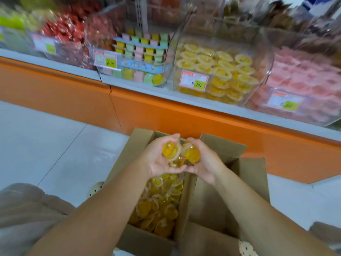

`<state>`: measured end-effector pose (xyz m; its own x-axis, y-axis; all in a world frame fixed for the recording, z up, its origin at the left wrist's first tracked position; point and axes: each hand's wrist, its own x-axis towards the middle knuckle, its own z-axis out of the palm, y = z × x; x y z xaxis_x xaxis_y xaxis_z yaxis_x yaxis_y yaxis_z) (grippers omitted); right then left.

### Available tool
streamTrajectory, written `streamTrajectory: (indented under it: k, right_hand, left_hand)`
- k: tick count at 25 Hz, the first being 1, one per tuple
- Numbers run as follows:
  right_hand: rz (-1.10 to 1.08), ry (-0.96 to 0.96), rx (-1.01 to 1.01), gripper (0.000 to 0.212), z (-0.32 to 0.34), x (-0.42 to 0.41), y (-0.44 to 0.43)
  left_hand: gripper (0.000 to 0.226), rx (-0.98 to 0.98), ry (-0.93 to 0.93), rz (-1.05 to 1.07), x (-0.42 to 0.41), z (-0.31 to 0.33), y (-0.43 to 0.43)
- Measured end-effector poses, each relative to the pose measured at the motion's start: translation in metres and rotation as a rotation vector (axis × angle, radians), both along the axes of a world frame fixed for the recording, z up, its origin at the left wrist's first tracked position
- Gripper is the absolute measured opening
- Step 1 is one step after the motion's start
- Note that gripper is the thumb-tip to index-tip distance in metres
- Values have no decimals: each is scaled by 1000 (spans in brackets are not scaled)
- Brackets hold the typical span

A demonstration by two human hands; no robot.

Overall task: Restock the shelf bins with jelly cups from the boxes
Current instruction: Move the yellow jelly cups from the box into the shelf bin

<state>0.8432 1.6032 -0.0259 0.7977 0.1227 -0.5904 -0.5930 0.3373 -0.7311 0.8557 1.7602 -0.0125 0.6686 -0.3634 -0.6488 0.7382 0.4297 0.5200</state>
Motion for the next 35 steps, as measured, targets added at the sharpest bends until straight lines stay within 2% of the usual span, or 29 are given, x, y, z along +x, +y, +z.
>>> streamTrajectory:
  k: [2,5,7,9,13,17,22,25,27,32,33,35]
  right_hand:
    - [-2,16,98,23,33,5,-13]
    - [24,33,123,24,73,6,-24]
    - [32,-14,47,24,94,5,-31]
    - [29,-90,-42,36,113,7,-39]
    - [13,-187,-140,20,142,15,-47]
    - [94,-164,-174,18,168,34,-47]
    - [26,-371,-442,6,212,101,-43]
    - [-77,-485,-681,9,226,173,-44]
    - [-114,-500,-799,21,226,225,-40]
    - [154,-349,-1032,40,200,337,-35]
    - [182,-360,-1069,41,195,353,-35]
    - [247,-367,-1149,29,181,373,-35]
  left_hand:
    - [34,-16,-26,4,4,29,-5]
    - [33,-35,-42,-26,5,67,-14]
    - [31,-66,-55,-44,5,90,-17]
    - [26,-86,-81,-64,7,112,-19]
    - [28,-102,-144,-56,15,147,-22]
    - [42,-150,-177,1,30,161,-18]
    - [31,-296,-213,188,60,175,-4]
    - [28,-283,-210,287,75,181,12]
    - [28,-266,-183,317,83,181,18]
    - [15,-302,-155,357,106,183,28]
    - [18,-296,-152,377,109,183,29]
    - [31,-279,-158,404,112,182,31]
